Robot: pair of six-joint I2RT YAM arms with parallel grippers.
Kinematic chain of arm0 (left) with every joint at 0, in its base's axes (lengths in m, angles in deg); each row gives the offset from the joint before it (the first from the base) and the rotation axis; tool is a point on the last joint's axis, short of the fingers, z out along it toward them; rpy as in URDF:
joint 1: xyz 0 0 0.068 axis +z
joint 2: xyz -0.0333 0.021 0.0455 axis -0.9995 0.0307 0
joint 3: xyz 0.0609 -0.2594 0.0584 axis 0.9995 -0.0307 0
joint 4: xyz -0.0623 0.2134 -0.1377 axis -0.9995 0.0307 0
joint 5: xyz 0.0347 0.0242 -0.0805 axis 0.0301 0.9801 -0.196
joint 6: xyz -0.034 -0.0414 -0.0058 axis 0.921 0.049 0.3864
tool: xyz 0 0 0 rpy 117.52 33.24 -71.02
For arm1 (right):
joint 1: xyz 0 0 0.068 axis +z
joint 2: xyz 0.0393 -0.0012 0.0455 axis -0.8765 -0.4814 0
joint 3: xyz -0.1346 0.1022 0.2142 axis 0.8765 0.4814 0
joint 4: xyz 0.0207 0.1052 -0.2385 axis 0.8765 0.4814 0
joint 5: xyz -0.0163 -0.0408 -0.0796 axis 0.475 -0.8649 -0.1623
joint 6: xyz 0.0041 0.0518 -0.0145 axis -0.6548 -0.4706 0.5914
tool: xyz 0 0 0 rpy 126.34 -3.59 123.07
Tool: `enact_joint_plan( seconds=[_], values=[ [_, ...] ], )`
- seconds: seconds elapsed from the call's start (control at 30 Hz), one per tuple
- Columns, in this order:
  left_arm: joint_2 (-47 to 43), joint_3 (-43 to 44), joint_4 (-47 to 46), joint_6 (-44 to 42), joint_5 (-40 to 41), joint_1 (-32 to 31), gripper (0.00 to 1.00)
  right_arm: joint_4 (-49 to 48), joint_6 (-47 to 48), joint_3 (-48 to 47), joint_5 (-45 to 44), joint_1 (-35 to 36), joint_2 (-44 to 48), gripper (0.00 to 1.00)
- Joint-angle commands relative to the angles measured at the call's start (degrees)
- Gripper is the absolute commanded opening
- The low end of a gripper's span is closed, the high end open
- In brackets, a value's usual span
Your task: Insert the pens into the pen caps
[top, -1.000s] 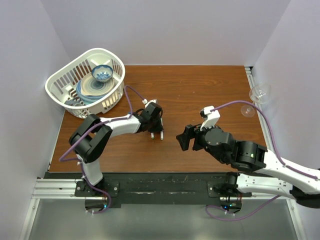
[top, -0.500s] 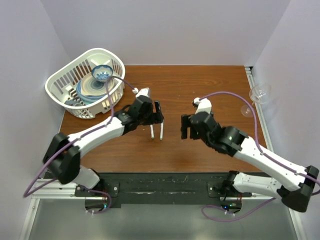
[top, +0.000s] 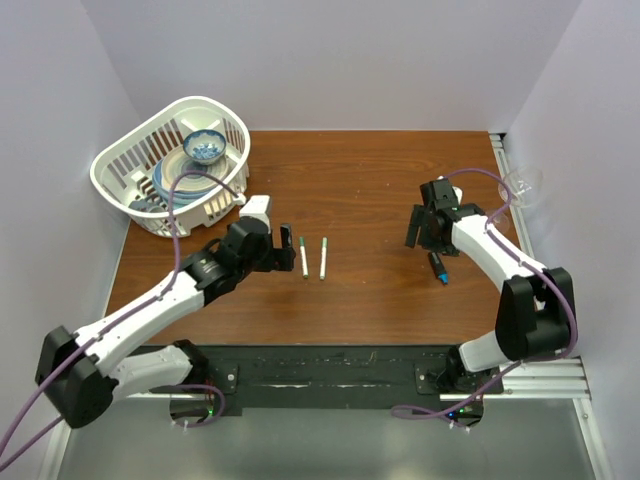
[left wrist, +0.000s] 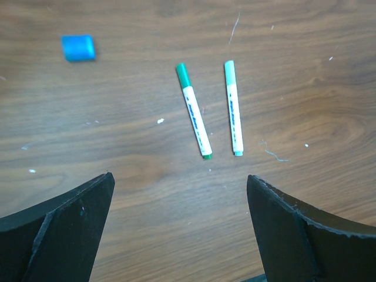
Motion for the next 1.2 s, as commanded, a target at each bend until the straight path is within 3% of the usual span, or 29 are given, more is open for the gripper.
enact_joint_plan(
  seconds=[0.0,0.73,1.17],
  values=[
    [-7.3,-1.6,-0.8,-5.7,4.9,0.3,1.0,-2.6,-2.4,-0.4,1.4,-3.8,-1.5,0.8],
    [-12.8,-1.9,2.8,-7.5,6.7,0.2,1.0,-7.1,5.7,-5.4,6.8,-7.4,-14.1,0.83],
    [-13.4,-1.5,2.8,-7.7,7.4,0.2,1.0,-8.8,5.8,-0.3,15.4,-7.3,-10.2,0.8]
  ],
)
